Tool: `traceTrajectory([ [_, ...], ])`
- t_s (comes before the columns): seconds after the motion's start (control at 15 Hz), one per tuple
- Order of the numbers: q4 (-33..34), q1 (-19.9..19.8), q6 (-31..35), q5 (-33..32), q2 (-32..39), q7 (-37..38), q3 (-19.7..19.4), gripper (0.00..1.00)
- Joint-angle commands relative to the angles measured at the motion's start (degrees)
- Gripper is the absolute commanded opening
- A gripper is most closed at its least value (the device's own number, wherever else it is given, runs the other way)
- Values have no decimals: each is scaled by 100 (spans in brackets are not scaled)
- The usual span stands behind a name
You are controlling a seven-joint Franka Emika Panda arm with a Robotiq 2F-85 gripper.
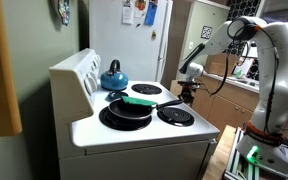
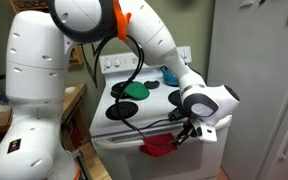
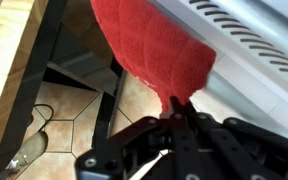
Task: Take the kitchen towel off of the handle and place it on the stove top
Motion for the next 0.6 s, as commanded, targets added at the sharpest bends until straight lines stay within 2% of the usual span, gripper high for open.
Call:
traceTrajectory([
  [0.0, -549, 157, 266, -349, -918, 115, -68, 1],
  [0.2, -740, 198, 278, -684, -1613, 171, -32, 1],
  [0.53, -783, 182, 198, -763, -2660, 91, 187, 1],
])
